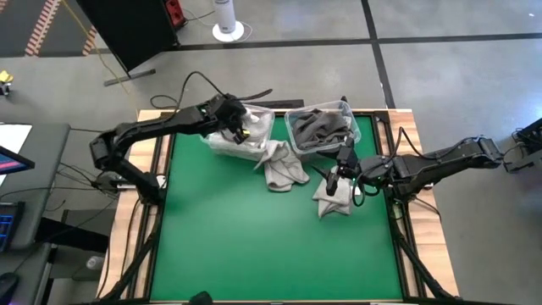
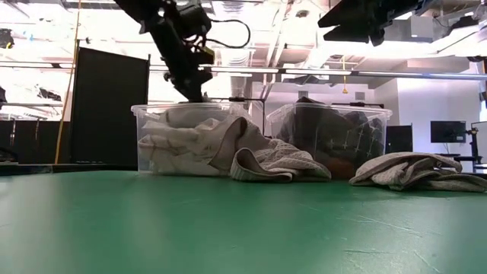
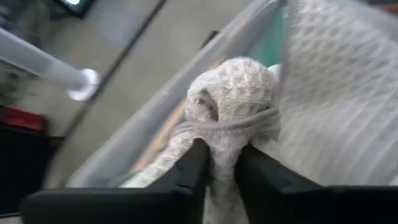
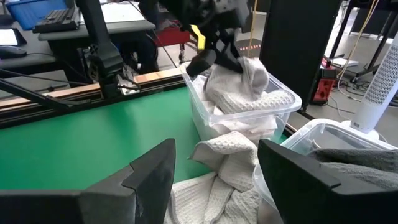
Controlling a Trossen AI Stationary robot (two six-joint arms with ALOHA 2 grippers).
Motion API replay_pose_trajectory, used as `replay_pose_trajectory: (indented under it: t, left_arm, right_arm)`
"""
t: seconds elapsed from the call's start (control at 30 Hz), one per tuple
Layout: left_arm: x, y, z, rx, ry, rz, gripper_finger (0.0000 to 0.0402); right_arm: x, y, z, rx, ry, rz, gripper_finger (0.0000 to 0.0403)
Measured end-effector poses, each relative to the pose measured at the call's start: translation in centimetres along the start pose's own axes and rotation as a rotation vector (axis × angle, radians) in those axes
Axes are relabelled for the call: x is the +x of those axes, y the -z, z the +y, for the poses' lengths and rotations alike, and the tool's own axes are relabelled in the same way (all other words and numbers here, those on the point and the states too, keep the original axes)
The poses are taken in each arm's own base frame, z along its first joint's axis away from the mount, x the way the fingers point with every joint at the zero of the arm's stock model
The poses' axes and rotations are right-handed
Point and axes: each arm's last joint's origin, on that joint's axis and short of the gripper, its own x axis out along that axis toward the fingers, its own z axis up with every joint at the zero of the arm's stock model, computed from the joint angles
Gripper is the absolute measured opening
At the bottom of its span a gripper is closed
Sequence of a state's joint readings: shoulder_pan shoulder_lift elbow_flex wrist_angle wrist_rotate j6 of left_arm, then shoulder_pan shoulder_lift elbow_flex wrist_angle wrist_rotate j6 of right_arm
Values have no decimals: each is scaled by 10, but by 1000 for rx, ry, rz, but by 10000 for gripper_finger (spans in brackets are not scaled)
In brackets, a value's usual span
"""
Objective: Sort towels by color in basket
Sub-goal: Put the gray microfiber towel into the left transparent bin
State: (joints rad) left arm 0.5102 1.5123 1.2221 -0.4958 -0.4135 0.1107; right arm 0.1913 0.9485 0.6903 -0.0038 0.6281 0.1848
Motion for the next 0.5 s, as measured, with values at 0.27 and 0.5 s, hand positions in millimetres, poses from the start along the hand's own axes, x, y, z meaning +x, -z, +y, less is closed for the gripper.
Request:
replay_pose_trajectory:
  t: [0.27, 0.5]
  left_arm:
    - [53, 15, -12, -217, 128, 145, 175]
    - [77, 25, -9, -350, 205, 221, 184]
  right_arm:
    - [-1, 1, 2, -4, -12, 3, 272]
    - [-1, 1, 2, -5, -11, 4, 272]
